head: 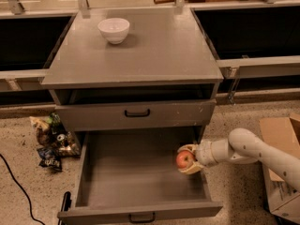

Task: Pick apple from middle drawer and place on counter

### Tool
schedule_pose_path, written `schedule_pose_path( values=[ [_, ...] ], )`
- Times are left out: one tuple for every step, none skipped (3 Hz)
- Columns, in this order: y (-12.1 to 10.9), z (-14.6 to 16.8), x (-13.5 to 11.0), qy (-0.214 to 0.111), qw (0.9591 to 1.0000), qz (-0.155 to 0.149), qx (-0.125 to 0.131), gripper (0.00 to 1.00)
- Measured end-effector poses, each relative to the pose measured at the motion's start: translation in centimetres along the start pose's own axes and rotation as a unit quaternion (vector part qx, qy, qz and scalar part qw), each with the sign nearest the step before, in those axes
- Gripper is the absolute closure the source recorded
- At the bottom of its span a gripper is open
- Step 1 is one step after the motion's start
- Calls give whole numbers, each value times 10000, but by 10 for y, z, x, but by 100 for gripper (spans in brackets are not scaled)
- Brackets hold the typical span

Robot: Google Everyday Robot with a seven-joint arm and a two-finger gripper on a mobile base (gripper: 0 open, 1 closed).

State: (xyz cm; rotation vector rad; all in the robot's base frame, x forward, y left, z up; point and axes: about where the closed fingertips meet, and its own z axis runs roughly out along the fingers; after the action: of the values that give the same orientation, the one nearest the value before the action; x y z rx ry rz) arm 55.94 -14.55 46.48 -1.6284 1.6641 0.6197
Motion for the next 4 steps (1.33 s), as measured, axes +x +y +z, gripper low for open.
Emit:
schedule_pose_path(
  values=[
    [0,-1,1,-2,10000,-6,7,100],
    [1,-1,-3,-116,9999,40,-96,100],
    [5,-27,-28,-441,9989,23,-171,100],
    [14,-63,-63,-502,9985,-105,-169,100]
  ],
)
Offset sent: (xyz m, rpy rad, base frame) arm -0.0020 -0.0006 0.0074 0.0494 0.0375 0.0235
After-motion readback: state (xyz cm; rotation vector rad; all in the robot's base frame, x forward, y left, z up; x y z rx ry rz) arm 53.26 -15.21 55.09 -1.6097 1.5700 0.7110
